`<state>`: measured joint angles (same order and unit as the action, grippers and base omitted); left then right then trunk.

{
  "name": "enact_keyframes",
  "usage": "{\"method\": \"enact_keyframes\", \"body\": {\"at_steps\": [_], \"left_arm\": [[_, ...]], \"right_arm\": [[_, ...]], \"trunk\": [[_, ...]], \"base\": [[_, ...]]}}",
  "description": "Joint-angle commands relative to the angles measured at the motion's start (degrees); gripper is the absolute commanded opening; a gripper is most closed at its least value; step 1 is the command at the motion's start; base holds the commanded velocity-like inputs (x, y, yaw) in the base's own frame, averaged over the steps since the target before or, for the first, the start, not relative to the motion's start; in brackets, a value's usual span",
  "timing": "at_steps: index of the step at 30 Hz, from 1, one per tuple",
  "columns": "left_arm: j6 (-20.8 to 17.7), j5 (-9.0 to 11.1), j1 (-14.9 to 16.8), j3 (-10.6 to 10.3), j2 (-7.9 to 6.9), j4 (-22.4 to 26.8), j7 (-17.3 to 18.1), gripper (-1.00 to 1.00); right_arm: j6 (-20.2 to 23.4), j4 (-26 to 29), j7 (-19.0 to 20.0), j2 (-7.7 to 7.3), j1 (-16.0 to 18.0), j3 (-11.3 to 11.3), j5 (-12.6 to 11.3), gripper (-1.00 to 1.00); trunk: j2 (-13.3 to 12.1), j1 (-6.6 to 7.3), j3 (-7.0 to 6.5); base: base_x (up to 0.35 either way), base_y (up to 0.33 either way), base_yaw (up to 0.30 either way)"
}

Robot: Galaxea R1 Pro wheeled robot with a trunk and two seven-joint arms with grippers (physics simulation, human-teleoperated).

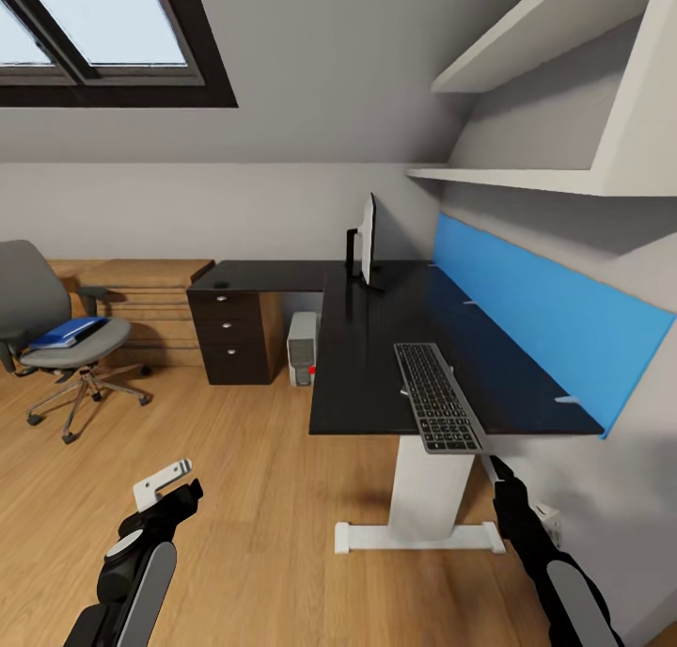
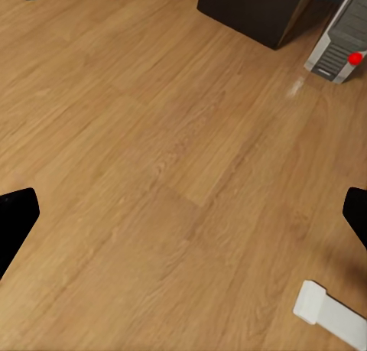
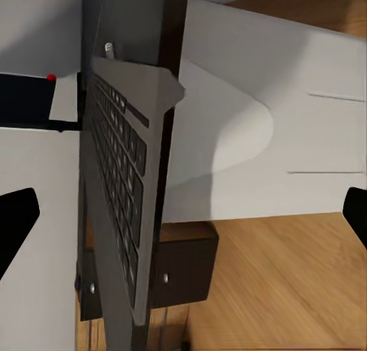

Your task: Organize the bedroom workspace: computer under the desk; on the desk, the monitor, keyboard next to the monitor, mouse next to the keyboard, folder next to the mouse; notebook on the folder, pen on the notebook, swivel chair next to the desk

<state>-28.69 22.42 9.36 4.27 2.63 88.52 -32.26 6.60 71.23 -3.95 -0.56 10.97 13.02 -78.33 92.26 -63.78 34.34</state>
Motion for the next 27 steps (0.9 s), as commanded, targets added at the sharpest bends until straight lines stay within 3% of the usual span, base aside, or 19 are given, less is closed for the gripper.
{"method": "enact_keyframes", "body": {"at_steps": [1,14,19,20,27], "left_arm": [[-0.2,0.6,0.0,0.0,0.02,0.1,-0.4,1.0],[-0.3,0.7,0.0,0.0,0.08,0.0,-0.4,1.0],[-0.4,0.7,0.0,0.0,0.02,-0.4,-0.2,1.0],[-0.5,0.7,0.0,0.0,-0.03,-1.0,-0.1,1.0],[-0.6,0.6,0.0,0.0,-0.07,-1.3,0.1,1.0]], "right_arm": [[0.3,0.1,-0.3,0.14,0.0,0.0,-0.4,1.0],[2.8,0.0,-0.4,0.39,0.0,-0.1,-0.5,1.0],[6.0,0.1,-0.3,0.41,0.0,-0.2,-0.7,1.0],[9.2,0.1,-0.1,0.45,0.0,-0.3,-2.3,1.0],[11.7,0.1,-0.1,0.41,0.0,-0.2,-5.8,1.0]], "trunk": [[0.4,-0.22,0.24],[5.7,-3.08,2.58],[5.7,-3.08,2.58],[5.7,-3.08,2.58],[5.7,-3.08,2.58]], "base": [[0.0,0.0,0.0],[0.0,0.0,0.0],[0.0,0.0,0.0],[0.0,0.0,0.0],[0.064,0.0,0.0]]}}
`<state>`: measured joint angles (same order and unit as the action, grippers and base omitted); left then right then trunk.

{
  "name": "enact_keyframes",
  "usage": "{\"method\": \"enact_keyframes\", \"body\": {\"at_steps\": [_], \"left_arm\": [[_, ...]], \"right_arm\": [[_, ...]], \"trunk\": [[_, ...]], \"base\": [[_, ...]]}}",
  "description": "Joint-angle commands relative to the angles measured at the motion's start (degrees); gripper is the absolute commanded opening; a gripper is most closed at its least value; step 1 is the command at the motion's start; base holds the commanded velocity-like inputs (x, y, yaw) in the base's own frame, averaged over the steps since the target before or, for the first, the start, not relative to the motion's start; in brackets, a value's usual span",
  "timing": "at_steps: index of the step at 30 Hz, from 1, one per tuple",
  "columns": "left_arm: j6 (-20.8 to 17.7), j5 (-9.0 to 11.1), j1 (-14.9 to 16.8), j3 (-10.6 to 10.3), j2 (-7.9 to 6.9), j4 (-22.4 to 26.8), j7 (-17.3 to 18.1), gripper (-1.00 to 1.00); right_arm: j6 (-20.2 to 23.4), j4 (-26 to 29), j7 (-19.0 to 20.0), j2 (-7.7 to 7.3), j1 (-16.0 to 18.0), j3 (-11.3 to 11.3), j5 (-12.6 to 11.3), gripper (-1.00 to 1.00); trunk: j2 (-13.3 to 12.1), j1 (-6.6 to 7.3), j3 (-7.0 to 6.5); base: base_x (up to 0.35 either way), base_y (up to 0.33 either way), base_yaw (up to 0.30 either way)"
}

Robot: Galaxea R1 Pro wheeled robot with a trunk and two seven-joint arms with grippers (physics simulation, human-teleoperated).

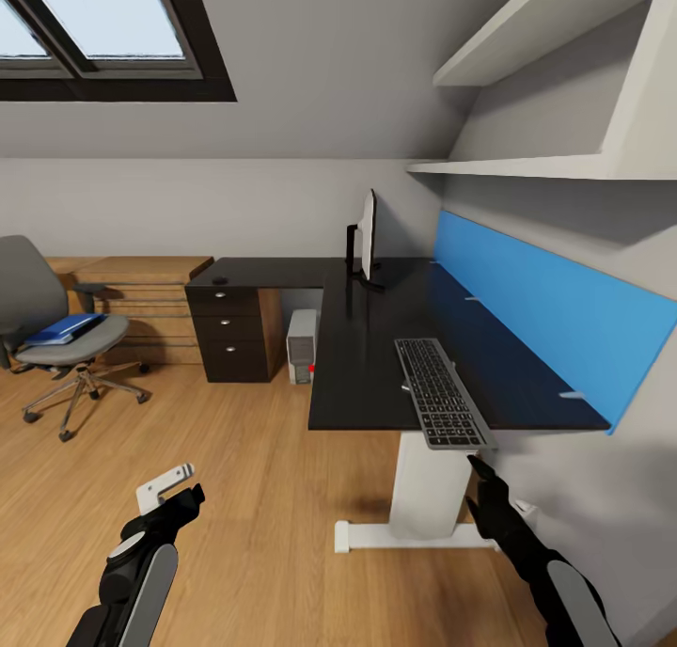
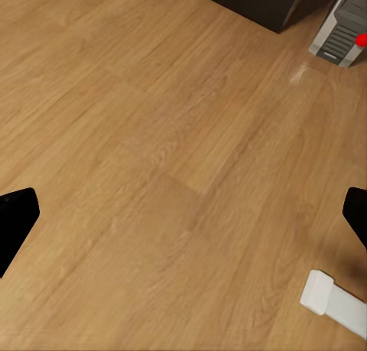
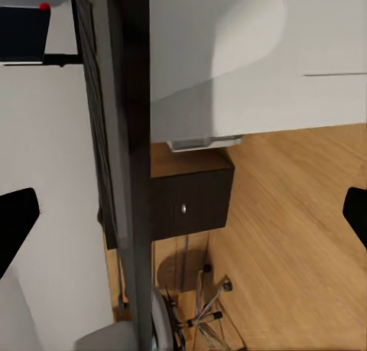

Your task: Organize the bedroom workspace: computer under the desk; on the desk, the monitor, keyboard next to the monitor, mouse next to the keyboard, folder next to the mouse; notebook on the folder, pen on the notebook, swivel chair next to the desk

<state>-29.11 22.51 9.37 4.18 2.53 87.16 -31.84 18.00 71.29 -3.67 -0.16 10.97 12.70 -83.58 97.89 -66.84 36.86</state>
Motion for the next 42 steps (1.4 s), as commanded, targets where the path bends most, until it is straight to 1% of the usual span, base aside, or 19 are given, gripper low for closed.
{"method": "enact_keyframes", "body": {"at_steps": [1,11,19,33,39,40,42], "left_arm": [[-0.1,0.5,0.0,0.0,0.03,0.1,-0.3,1.0],[-0.2,0.5,0.0,0.0,0.02,0.0,-0.4,1.0],[-0.2,0.5,0.0,0.0,0.02,-0.1,-0.3,1.0],[-0.1,0.5,0.0,0.0,0.02,-0.1,-0.4,1.0],[-0.2,0.5,0.0,0.0,0.02,-0.1,-0.4,1.0],[-0.2,0.5,0.0,0.0,0.02,-0.1,-0.4,1.0],[-0.2,0.5,0.0,0.0,0.02,-0.1,-0.4,1.0]], "right_arm": [[0.4,0.1,-0.4,0.0,0.0,0.1,-1.0,1.0],[0.6,0.1,-0.4,-0.01,0.0,0.1,-1.4,1.0],[0.6,0.1,-0.4,-0.01,0.0,0.1,-1.4,1.0],[0.5,0.1,-0.4,-0.01,0.0,0.1,-1.4,1.0],[0.5,0.1,-0.5,-0.01,0.0,0.1,-1.4,1.0],[0.5,0.1,-0.5,-0.01,0.0,0.1,-1.4,-1.0],[0.5,0.1,-0.5,-0.01,0.0,0.1,-1.4,-1.0]], "trunk": [[0.0,-0.02,0.06],[0.0,-0.02,0.06],[0.0,-0.02,0.06],[0.0,-0.02,0.06],[0.0,-0.02,0.06],[0.0,-0.02,0.06],[0.0,-0.02,0.06]], "base": [[0.233,0.0,0.0],[0.076,0.0,0.0],[0.193,0.0,0.0],[0.112,0.013,0.0],[0.036,0.006,0.0],[0.011,0.002,0.0],[0.004,0.001,0.0]]}}
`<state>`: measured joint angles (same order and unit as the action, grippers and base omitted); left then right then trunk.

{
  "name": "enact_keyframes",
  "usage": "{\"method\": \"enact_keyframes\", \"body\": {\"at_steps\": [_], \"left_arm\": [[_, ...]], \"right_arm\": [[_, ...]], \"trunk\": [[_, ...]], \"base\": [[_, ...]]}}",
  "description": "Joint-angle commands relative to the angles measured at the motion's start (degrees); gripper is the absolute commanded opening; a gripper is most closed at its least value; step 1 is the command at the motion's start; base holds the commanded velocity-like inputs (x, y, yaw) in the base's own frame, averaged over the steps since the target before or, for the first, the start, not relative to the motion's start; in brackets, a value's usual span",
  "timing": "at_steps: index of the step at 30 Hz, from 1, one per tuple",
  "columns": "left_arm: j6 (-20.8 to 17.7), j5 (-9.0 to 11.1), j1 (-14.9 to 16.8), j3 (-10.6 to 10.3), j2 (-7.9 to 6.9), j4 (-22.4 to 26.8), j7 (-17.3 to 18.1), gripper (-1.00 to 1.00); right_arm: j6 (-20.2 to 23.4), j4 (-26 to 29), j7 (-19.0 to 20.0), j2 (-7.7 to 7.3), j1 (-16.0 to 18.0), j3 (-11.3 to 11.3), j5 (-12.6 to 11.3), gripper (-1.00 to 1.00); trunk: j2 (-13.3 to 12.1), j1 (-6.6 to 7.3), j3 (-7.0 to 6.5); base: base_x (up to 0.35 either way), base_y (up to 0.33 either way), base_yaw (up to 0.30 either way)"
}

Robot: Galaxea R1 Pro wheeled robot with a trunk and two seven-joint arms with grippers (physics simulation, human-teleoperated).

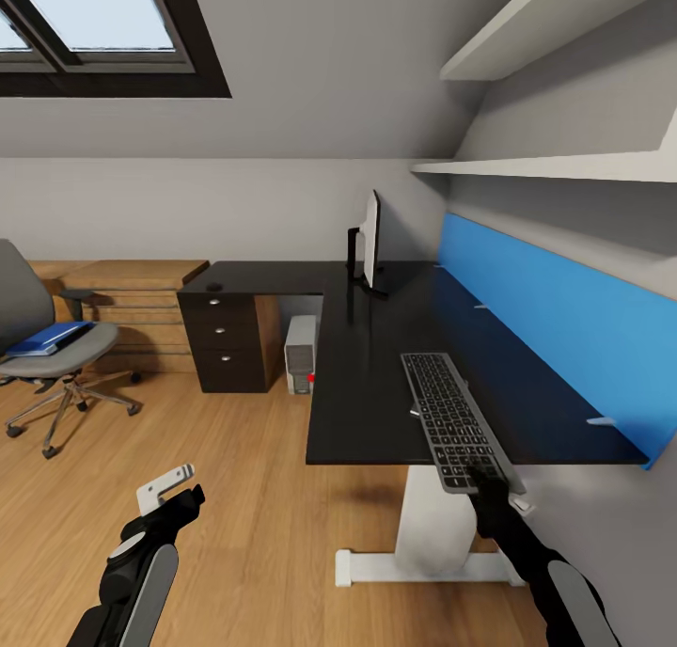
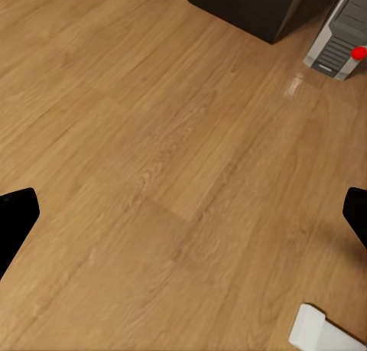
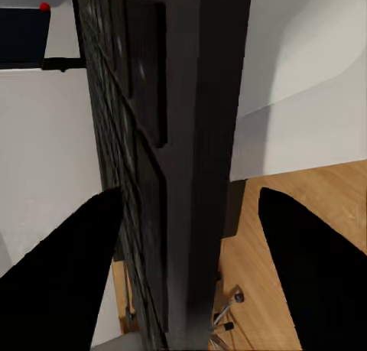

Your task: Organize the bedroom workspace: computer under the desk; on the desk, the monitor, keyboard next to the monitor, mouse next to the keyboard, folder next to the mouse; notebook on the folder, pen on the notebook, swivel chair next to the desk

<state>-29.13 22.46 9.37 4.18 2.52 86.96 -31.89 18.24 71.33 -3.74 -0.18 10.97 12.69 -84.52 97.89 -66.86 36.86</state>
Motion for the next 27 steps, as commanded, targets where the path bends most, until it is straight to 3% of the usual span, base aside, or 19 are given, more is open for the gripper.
{"method": "enact_keyframes", "body": {"at_steps": [1,12,21,24,25,27], "left_arm": [[-0.1,0.6,0.0,0.0,0.03,0.1,-0.4,1.0],[-0.1,0.6,0.0,0.0,0.03,0.1,-0.4,1.0],[0.0,0.5,0.0,0.0,0.03,0.1,-0.4,1.0],[0.0,0.6,0.0,-0.1,0.03,0.1,-0.5,1.0],[0.7,-0.4,0.0,-0.1,-0.28,-14.2,-0.5,1.0],[0.8,-1.4,0.0,-0.1,-0.37,-18.5,-0.5,1.0]], "right_arm": [[0.3,0.1,-0.4,0.01,0.0,0.0,-0.5,-1.0],[0.5,0.1,-0.4,0.08,0.0,-0.1,-0.5,-1.0],[0.4,1.7,-0.2,0.25,0.0,0.0,-0.5,-1.0],[0.4,5.2,-0.1,1.71,-0.1,-0.2,-0.4,-1.0],[0.1,12.4,3.5,2.85,-1.5,-0.6,0.3,-1.0],[0.0,13.5,3.6,2.88,-2.1,-1.0,0.3,-1.0]], "trunk": [[0.0,0.0,0.06],[0.0,0.0,0.06],[-3.6,1.98,-1.55],[-4.8,2.64,-2.09],[-5.2,2.86,-2.29],[-5.6,3.08,-2.52]], "base": [[0.002,0.0,0.0],[0.0,0.0,0.0],[0.0,0.0,0.0],[0.0,0.0,0.0],[0.0,0.0,0.035],[0.0,0.0,0.072]]}}
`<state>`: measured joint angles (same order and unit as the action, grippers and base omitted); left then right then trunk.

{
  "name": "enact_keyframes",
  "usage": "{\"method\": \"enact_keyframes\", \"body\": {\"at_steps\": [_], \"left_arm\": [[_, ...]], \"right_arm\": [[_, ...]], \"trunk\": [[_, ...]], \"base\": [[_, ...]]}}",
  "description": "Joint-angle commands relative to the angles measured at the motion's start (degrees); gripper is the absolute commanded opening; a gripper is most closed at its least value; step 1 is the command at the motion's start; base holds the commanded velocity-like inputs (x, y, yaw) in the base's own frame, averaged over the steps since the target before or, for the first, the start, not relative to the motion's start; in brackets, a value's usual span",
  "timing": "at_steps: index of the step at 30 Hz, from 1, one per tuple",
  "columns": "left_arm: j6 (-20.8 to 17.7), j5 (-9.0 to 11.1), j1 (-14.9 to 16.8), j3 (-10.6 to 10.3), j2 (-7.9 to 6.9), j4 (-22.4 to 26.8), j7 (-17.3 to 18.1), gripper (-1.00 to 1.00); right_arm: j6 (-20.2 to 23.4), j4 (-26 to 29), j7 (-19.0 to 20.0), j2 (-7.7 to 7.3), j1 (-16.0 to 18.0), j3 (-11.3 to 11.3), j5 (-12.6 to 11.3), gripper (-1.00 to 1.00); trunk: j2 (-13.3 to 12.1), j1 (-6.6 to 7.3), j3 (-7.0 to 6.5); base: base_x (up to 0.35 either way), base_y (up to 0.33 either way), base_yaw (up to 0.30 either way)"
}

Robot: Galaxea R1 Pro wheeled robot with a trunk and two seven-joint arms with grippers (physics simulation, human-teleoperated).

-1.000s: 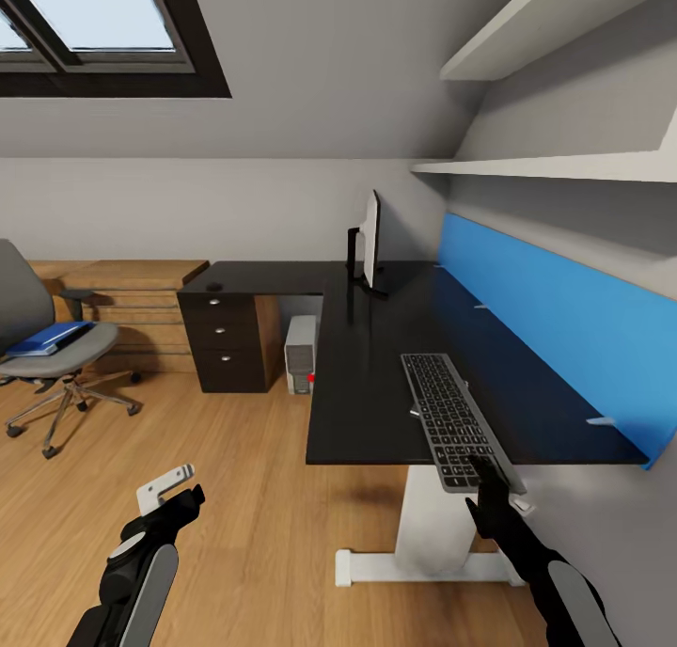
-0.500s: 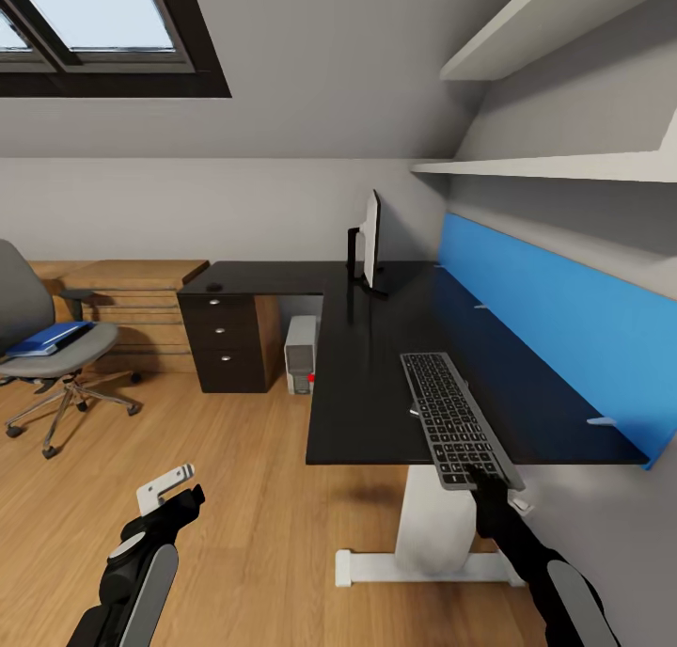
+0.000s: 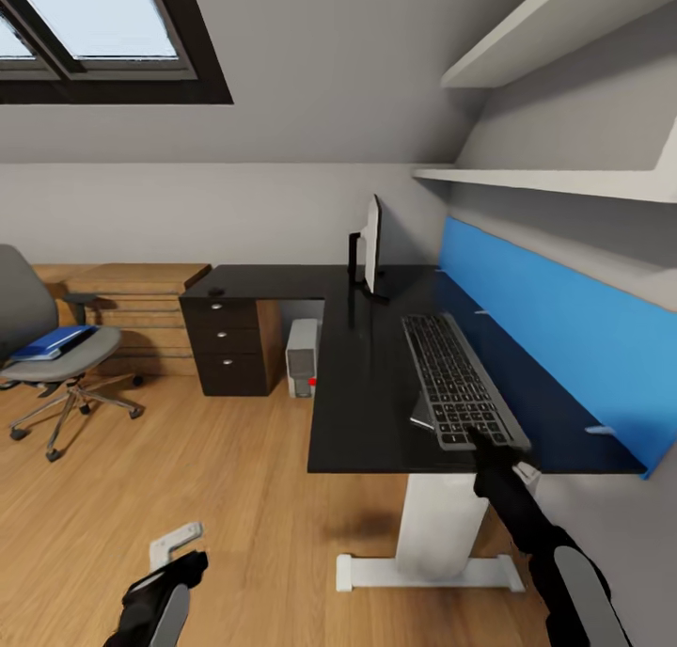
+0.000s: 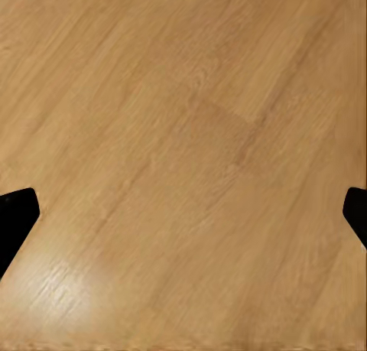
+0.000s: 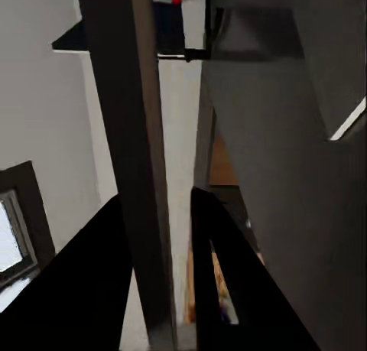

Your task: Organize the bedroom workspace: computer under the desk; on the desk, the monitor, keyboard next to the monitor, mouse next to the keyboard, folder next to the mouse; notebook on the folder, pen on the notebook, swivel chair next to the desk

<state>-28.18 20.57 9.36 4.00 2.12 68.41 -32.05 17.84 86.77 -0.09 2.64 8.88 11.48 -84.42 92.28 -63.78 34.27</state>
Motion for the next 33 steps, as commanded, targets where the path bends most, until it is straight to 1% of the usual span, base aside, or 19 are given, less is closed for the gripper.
{"method": "enact_keyframes", "body": {"at_steps": [1,2,4,5,6,9,10,11,12,13,16,19,21,24,27,29,33], "left_arm": [[0.0,0.1,0.0,0.0,-0.02,-1.3,-0.3,1.0],[0.3,-0.7,0.0,0.0,-0.27,-3.6,-0.3,1.0],[1.1,-1.3,0.0,0.0,-0.63,-5.7,-0.3,1.0],[2.5,-1.8,0.0,0.0,-0.93,-7.7,-0.3,1.0],[3.4,-1.9,0.0,0.0,-1.06,-8.8,-0.2,1.0],[11.0,-2.4,0.0,-0.1,-1.51,-16.0,0.2,1.0],[12.5,-2.5,0.0,-0.2,-1.55,-17.3,0.4,1.0],[15.2,-2.7,0.0,-0.5,-1.6,-19.5,1.2,1.0],[16.5,-2.9,0.0,-0.7,-1.63,-20.4,1.7,1.0],[18.7,-3.5,0.0,-1.0,-1.7,-21.7,2.8,1.0],[21.4,-4.8,0.0,-1.4,-1.92,-23.3,5.1,1.0],[22.4,-5.3,0.0,-1.5,-2.0,-23.8,6.0,1.0],[22.7,-5.4,0.0,-1.5,-2.02,-24.0,6.3,1.0],[22.8,-5.5,0.0,-1.5,-2.03,-24.1,6.5,1.0],[22.9,-5.5,0.0,-1.5,-2.03,-24.1,6.7,1.0],[23.0,-5.4,0.0,-1.5,-2.03,-24.1,6.8,1.0],[23.0,-5.2,0.0,-1.5,-2.05,-24.1,6.9,1.0]], "right_arm": [[0.4,-1.6,-0.1,0.06,-0.2,-0.1,0.2,-1.0],[0.4,-1.1,-0.1,0.07,-0.6,-0.7,0.3,-1.0],[0.3,-0.7,-0.1,0.08,-0.9,-1.4,0.6,-1.0],[0.3,-0.5,-0.1,0.08,-1.1,-2.3,1.1,-1.0],[0.3,-0.4,0.0,0.08,-1.2,-2.8,1.4,-1.0],[-0.6,-0.2,0.1,0.2,-1.7,-6.0,4.2,-1.0],[-1.3,-0.1,0.2,0.22,-1.9,-7.0,5.1,-1.0],[-1.6,-0.1,0.2,0.21,-1.9,-7.5,5.5,-1.0],[-2.0,-0.1,0.2,0.2,-2.0,-8.0,5.9,-1.0],[-2.7,-0.1,0.2,0.19,-2.1,-8.9,6.6,-1.0],[-3.9,-0.2,0.2,0.18,-2.2,-10.9,7.9,-1.0],[-4.6,-0.4,0.3,0.24,-2.3,-12.7,9.0,-1.0],[-4.9,-0.5,0.3,0.2,-2.3,-15.1,10.1,-1.0],[-5.0,-0.5,0.2,0.15,-2.3,-16.9,10.7,-1.0],[-4.8,-0.6,0.0,0.1,-2.3,-17.5,10.9,-1.0],[-4.7,-0.6,-0.2,-0.07,-2.3,-18.4,11.0,-1.0],[-4.6,-0.6,-0.2,-0.33,-2.3,-18.9,11.1,-1.0]], "trunk": [[0.0,0.0,0.02],[0.0,0.0,-0.03],[0.0,0.0,-0.14],[0.0,0.0,-0.2],[0.0,0.0,-0.26],[0.0,0.0,-0.46],[0.0,0.0,-0.52],[0.0,0.0,-0.59],[0.0,0.0,-0.66],[0.0,0.0,-0.72],[0.0,0.0,-0.92],[0.0,0.0,-1.12],[0.0,0.0,-1.25],[0.0,0.0,-1.38],[0.0,0.0,-1.44],[0.0,0.0,-1.45],[0.0,0.0,-1.46]], "base": [[0.0,0.0,0.107],[0.0,0.0,0.132],[0.0,0.0,0.145],[0.0,0.0,0.159],[0.0,0.0,0.164],[0.0,0.0,0.173],[0.0,0.0,0.178],[0.0,0.0,0.179],[0.0,0.0,0.179],[0.0,0.0,0.181],[0.0,0.002,0.183],[0.019,0.1,0.187],[0.07,0.207,0.191],[0.091,0.247,0.159],[0.101,0.267,0.068],[0.104,0.285,0.023],[0.107,0.307,0.006]]}}
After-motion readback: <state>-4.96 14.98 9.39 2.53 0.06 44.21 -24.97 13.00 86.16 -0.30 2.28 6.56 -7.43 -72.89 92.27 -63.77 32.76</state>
